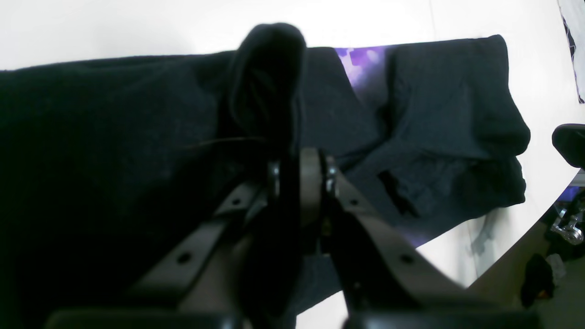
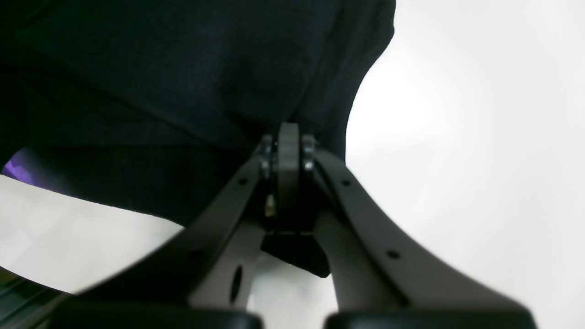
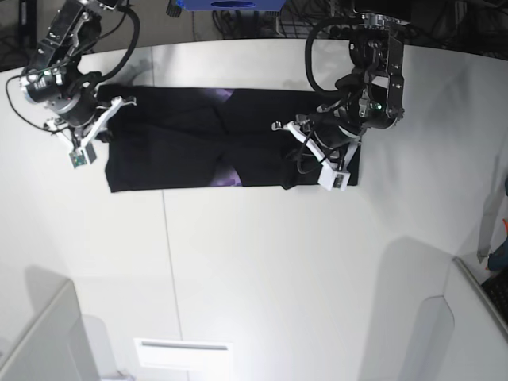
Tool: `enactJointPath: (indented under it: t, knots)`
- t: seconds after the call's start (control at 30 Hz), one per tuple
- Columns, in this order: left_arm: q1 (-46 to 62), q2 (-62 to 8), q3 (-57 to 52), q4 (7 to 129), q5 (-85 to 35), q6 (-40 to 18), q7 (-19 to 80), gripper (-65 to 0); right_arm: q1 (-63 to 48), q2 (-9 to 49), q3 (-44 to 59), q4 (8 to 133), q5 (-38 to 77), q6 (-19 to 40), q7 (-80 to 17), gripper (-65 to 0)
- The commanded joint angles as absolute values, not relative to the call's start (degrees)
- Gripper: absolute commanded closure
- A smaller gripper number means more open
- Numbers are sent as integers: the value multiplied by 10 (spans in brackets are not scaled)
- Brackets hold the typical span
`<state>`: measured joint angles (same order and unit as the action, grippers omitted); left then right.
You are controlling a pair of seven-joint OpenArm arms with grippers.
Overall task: Fold the T-shirt properly
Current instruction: 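Lift the strip end with the left gripper and fold it toward the right gripper, then open the left gripper, raise it, and move both grippers to the strip ends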
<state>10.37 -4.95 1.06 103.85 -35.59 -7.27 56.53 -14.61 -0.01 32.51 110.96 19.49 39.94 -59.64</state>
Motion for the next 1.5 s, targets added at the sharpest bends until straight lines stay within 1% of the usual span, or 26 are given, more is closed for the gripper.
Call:
enactJointPath:
  t: [0.0, 0.07, 0.13, 0.2, 0.27, 0.33, 0.37, 0.43, 0.47, 0.5, 0.53, 0.57, 0.67, 0.73, 0.77, 0.83, 0.87, 0.9, 0.93, 0.97, 1.0, 1.1, 1.23, 1.3, 1.47]
  knots:
    - [98, -48, 10, 1047, -367, -74, 556, -13, -141, 5, 327, 1120, 204, 400, -587, 0]
    - [98, -37, 10, 1047, -367, -74, 556, -128, -141, 5, 327, 1120, 204, 400, -587, 0]
    - [97, -28, 13, 1047, -367, -74, 556, -225, -141, 5, 327, 1120, 204, 400, -587, 0]
    - [87, -21, 42, 1047, -364, -74, 556, -295, -141, 5, 327, 1120, 204, 400, -587, 0]
    - [73, -21, 87, 1033, -366, -74, 556, -357, -141, 5, 327, 1120, 204, 400, -587, 0]
    - [58, -21, 122, 1017, -366, -74, 556, -385, -141, 5, 327, 1120, 204, 400, -587, 0]
    - [52, -20, 134, 1011, -366, -74, 556, -387, -141, 5, 327, 1120, 204, 400, -587, 0]
    - [48, -19, 143, 1007, -367, -74, 556, -377, -141, 5, 327, 1120, 204, 400, -587, 0]
    - [48, -19, 142, 1014, -367, -74, 556, -362, -141, 5, 327, 1120, 204, 400, -587, 0]
    - [51, -20, 139, 1031, -367, -74, 556, -341, -140, 7, 329, 1120, 204, 400, -587, 0]
    - [53, -22, 131, 1055, -367, -74, 556, -303, -139, 7, 338, 1120, 204, 400, -586, 0]
    - [60, -31, 114, 1081, -367, -74, 557, -250, -131, 7, 352, 1120, 204, 400, -587, 0]
    - [103, -67, 18, 1139, -367, -74, 557, 0, -98, 7, 392, 1119, 204, 400, -626, 0]
    - [121, -87, -61, 1134, -367, -75, 557, 0, -69, 9, 407, 1119, 204, 400, -687, 0]
    - [131, -95, -102, 1120, -367, -78, 557, 0, -52, 9, 415, 1119, 204, 400, -717, -66]
    - [150, -117, -168, 1104, -367, -88, 556, 0, -30, 9, 426, 1118, 204, 400, -758, -242]
    - [160, -129, -199, 1098, -367, -106, 554, 0, -20, 9, 427, 1116, 204, 400, -771, -326]
    - [170, -136, -225, 1091, -365, -124, 553, 0, -15, 9, 425, 1110, 204, 400, -781, -387]
    - [176, -142, -248, 1083, -365, -143, 553, 0, -9, 9, 424, 1103, 205, 400, -789, -435]
    - [182, -147, -277, 1073, -364, -161, 553, 0, -5, 9, 423, 1091, 211, 400, -796, -468]
    - [185, -148, -306, 1062, -362, -180, 553, 0, 0, 9, 423, 1072, 218, 400, -800, -476]
    - [194, -153, -362, 1025, -361, -217, 553, 0, 18, 13, 423, 1004, 222, 400, -800, -458]
    - [197, -155, -395, 993, -358, -233, 553, 0, 35, 31, 423, 930, 248, 400, -800, -455]
    - [203, -158, -390, 990, -336, -233, 549, 0, 34, 31, 424, 921, 285, 400, -800, -455]
    - [212, -156, -342, 985, -274, -233, 486, 0, 31, 38, 429, 921, 362, 400, -800, -453]
